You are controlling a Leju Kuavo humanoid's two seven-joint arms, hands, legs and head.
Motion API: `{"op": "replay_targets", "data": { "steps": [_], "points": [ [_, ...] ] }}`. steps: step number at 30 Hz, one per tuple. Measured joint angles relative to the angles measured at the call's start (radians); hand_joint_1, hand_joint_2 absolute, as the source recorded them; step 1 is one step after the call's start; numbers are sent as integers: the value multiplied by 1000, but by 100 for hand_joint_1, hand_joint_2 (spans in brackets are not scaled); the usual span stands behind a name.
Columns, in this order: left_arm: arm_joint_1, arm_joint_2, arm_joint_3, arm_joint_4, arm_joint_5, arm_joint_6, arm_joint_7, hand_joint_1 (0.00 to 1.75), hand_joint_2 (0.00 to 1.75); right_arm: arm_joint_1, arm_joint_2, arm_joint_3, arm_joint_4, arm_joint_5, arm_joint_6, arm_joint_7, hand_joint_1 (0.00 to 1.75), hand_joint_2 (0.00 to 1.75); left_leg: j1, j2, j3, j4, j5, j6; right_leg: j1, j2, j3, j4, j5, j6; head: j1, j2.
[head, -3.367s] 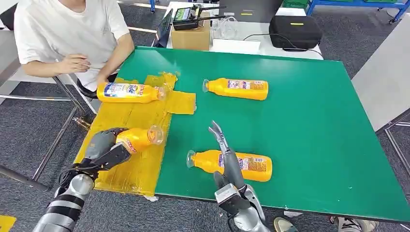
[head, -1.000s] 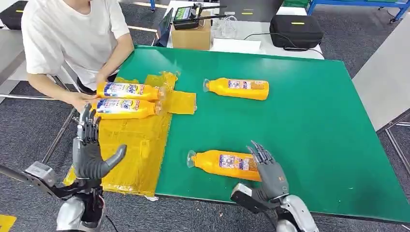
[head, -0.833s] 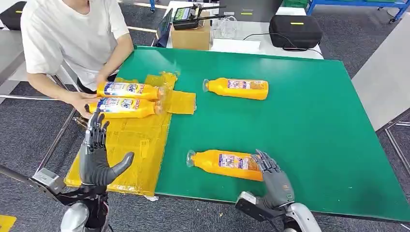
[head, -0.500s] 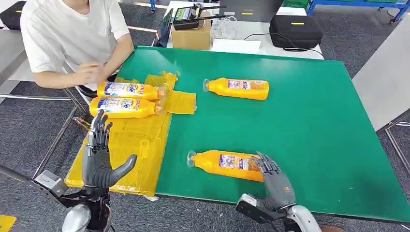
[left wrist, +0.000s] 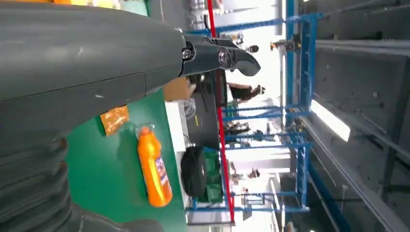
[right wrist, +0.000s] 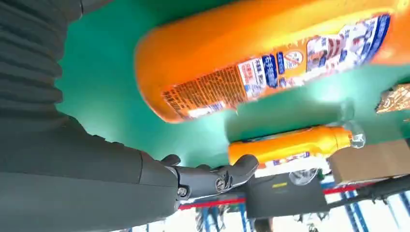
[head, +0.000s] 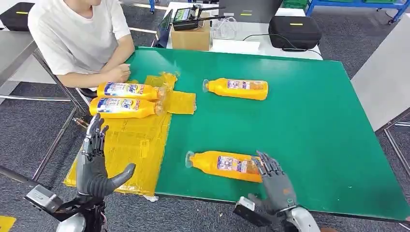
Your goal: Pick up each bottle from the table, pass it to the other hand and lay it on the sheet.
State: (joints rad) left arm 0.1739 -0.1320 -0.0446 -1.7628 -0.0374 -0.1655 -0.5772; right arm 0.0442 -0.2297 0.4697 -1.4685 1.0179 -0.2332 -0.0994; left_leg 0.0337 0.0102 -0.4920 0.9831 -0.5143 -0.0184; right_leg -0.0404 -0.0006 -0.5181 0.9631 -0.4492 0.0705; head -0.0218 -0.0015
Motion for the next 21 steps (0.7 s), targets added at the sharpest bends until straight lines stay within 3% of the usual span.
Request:
{"op": "replay_targets", "data": {
  "steps": [3,8,13,21],
  "points": [
    [-10,0,0,0,6,-8,10,0,175,-97,38,-31,104,-40,43,-51,0,175,0,0,2,0,1,0,0,0,2,0,0,0,0,0],
    [-45,0,3,0,29,-15,21,0,175,-207,100,-38,239,-9,11,-59,0,175,1,-1,2,0,1,0,1,0,2,1,0,0,0,0],
    [-52,0,3,0,9,-16,17,0,175,-256,133,-36,293,24,-8,-40,0,175,0,-1,0,0,1,0,0,0,1,1,0,0,0,0],
    [-74,8,3,15,19,-50,20,0,175,-312,170,-40,415,-127,106,-88,0,175,0,-1,0,0,1,0,0,-1,0,0,0,0,0,0]
  ]
}}
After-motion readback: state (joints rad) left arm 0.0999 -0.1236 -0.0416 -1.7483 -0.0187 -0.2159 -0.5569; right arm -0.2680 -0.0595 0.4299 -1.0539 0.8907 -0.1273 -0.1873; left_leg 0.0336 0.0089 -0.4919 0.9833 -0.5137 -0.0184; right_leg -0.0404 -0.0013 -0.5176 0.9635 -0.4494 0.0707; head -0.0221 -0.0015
